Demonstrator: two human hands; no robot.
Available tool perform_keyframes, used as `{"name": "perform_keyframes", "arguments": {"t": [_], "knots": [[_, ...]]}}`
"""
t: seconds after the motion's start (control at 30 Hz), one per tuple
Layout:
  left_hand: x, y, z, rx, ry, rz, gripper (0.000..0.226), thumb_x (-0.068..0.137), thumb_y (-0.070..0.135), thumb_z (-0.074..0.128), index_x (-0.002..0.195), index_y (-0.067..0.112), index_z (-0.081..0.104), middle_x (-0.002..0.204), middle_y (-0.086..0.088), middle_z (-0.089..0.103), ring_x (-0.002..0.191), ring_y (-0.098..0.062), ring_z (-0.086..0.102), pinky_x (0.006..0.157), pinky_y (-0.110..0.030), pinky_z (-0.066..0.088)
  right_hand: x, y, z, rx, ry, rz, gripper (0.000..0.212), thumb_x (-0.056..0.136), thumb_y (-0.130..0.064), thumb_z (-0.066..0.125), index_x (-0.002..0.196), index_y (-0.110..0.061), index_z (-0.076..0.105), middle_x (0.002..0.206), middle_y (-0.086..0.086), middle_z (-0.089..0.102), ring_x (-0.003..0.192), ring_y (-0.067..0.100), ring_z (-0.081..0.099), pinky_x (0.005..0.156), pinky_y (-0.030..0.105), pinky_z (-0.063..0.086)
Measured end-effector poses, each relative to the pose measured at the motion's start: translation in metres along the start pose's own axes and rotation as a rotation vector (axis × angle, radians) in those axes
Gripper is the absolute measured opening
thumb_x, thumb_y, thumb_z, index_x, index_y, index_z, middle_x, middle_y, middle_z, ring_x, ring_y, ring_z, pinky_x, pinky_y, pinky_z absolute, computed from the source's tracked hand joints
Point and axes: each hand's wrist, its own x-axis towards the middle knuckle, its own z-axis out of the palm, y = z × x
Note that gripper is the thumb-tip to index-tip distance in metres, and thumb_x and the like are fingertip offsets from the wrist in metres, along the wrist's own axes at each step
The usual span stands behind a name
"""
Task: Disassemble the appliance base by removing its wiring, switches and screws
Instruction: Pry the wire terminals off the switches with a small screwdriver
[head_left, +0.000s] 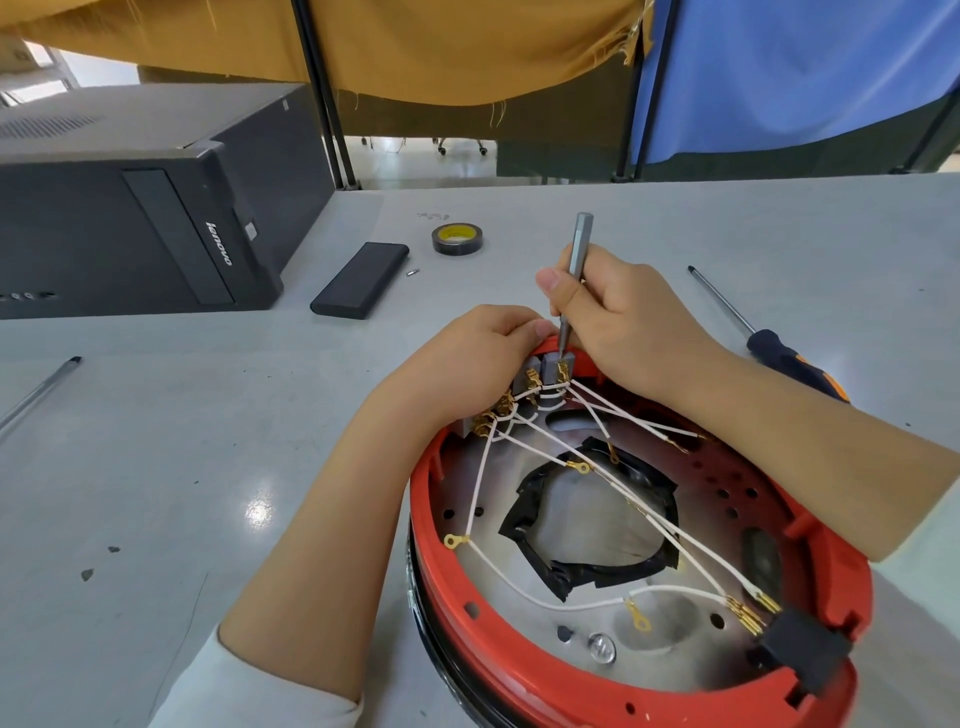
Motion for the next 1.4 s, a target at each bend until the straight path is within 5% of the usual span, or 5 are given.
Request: {"name": "perform_keyframes", "arguments": {"t": [0.2, 0.53, 0.8, 1.27, 1.4], "knots": [[-0.001, 0.001, -0.001, -0.004, -0.007, -0.005, 0.035, 0.101, 0.031, 0.038, 0.104, 0.011, 0.066, 0.092, -0.014, 0.067, 0.062, -0.01, 0.054, 0.065, -0.025, 0.044, 0.007, -0.003, 0.002, -0.076, -0.019, 0.113, 0.029, 0.099, -0.036, 0.041, 0.074, -0.023, 0.047, 0.062, -0.004, 0.053, 0.057, 0.011, 0.051, 0.058, 0.029, 0.042], [0.0, 0.0, 0.0, -0.015, -0.01, -0.018, 0.034, 0.101, 0.031, 0.038, 0.1, 0.011, 0.065, 0.067, -0.001, 0.055, 0.037, 0.002, 0.041, 0.042, -0.01, 0.034, 0.015, -0.004, 0.0, -0.062, -0.098, 0.243, 0.033, 0.099, -0.034, 0.04, 0.074, -0.017, 0.051, 0.054, -0.011, 0.052, 0.051, 0.004, 0.048, 0.054, 0.029, 0.035], [-0.003, 0.003, 0.0, 0.004, -0.016, -0.011, 0.033, 0.101, 0.032, 0.037, 0.103, 0.019, 0.067, 0.091, -0.01, 0.068, 0.062, -0.008, 0.049, 0.067, -0.028, 0.043, 0.005, -0.001, -0.003, 0.036, -0.098, 0.162, 0.028, 0.1, -0.035, 0.038, 0.075, -0.026, 0.046, 0.046, -0.024, 0.051, 0.044, -0.004, 0.048, 0.055, 0.022, 0.033], [-0.005, 0.007, 0.0, -0.017, -0.027, -0.05, 0.034, 0.1, 0.032, 0.038, 0.107, 0.015, 0.066, 0.103, -0.015, 0.068, 0.098, -0.031, 0.06, 0.09, -0.043, 0.046, 0.023, -0.009, 0.003, -0.266, -0.155, 0.275, 0.035, 0.1, -0.037, 0.036, 0.08, -0.014, 0.055, 0.066, 0.0, 0.055, 0.061, 0.011, 0.049, 0.055, 0.028, 0.034], [-0.005, 0.008, -0.001, -0.005, -0.034, -0.05, 0.032, 0.1, 0.032, 0.039, 0.103, 0.016, 0.067, 0.099, -0.012, 0.068, 0.094, -0.027, 0.061, 0.087, -0.038, 0.046, 0.017, -0.008, -0.003, 0.076, -0.15, 0.356, 0.035, 0.101, -0.032, 0.038, 0.074, -0.014, 0.049, 0.039, -0.005, 0.046, 0.029, 0.005, 0.04, 0.034, 0.014, 0.031]]}}
